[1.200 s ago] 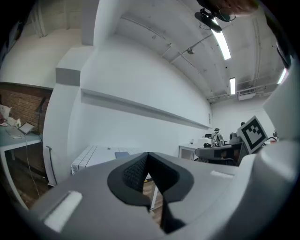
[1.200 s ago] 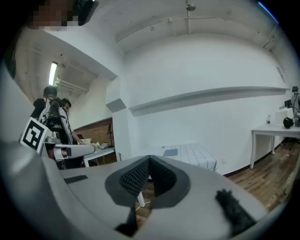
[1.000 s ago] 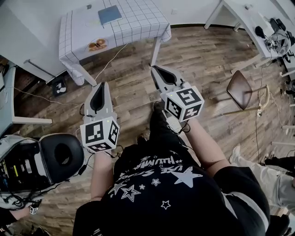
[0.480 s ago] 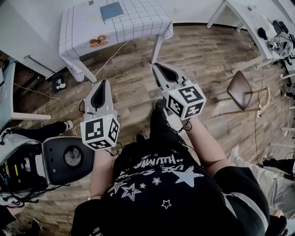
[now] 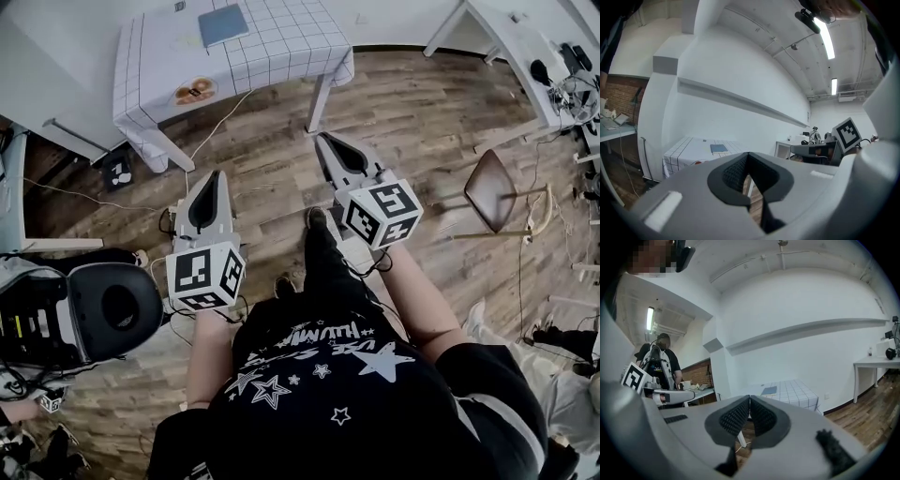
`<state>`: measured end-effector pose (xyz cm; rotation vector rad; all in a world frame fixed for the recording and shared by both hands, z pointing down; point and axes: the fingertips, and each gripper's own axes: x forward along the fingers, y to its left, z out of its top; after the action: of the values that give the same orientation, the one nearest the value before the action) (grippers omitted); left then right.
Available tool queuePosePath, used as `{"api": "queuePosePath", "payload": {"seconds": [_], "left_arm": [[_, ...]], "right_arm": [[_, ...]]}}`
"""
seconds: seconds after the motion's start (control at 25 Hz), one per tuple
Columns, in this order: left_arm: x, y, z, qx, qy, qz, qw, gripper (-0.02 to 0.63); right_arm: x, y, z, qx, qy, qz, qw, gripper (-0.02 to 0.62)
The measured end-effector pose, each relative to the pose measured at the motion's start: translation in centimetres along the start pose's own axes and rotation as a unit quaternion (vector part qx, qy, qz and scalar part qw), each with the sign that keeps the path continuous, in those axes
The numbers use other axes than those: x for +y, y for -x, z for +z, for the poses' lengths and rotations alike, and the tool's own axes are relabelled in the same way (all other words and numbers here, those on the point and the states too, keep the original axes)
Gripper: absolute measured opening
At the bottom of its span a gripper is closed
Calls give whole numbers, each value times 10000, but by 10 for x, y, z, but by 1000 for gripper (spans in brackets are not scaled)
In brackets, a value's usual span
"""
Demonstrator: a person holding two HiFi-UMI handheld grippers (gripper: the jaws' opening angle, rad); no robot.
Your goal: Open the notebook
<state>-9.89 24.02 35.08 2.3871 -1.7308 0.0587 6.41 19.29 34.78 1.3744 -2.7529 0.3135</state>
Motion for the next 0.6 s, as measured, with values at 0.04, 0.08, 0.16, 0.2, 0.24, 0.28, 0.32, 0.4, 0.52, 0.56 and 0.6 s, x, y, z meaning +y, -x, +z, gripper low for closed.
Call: {"api": "queuePosePath", "payload": {"seconds": [0.04, 0.08, 0.16, 0.2, 0.24, 0.28, 0.32, 0.4, 0.52, 0.56, 0.6], "left_arm": [[0, -8, -4, 49, 9, 33, 10000, 9], [1, -17, -7, 100, 15, 58, 9999, 8], [1, -36, -8, 172, 6, 74, 9998, 9], [1, -47, -6, 196, -13, 79, 9998, 9], [1, -59, -4, 221, -33, 89, 9997, 9], [1, -72, -1, 246, -44, 101, 9996, 9], [1, -84, 3, 265, -48, 106, 9996, 8], [0, -108, 9, 297, -90, 108, 9995, 9], [4, -143, 17, 346, -176, 223, 9990, 9], [4, -153, 19, 354, -170, 263, 9989, 9], [4, -163, 21, 365, -160, 297, 9988, 9]], "right_arm": [[-8, -4, -3, 30, -28, -5, 10000, 15], [-16, -8, -5, 64, -55, -9, 10000, 15], [-34, -19, -6, 131, -87, -10, 9999, 16], [-43, -26, -5, 151, -93, -5, 9998, 15], [-54, -34, -2, 157, -100, 2, 9998, 15], [-65, -43, 2, 148, -111, 12, 9998, 15], [-76, -51, 8, 123, -122, 28, 9998, 15], [-97, -66, 20, 36, -142, 60, 9999, 15], [-129, -87, 33, -28, -180, 91, 9998, 17], [-139, -95, 36, -23, -188, 117, 9998, 17], [-148, -101, 38, -16, -191, 148, 9997, 15]]}}
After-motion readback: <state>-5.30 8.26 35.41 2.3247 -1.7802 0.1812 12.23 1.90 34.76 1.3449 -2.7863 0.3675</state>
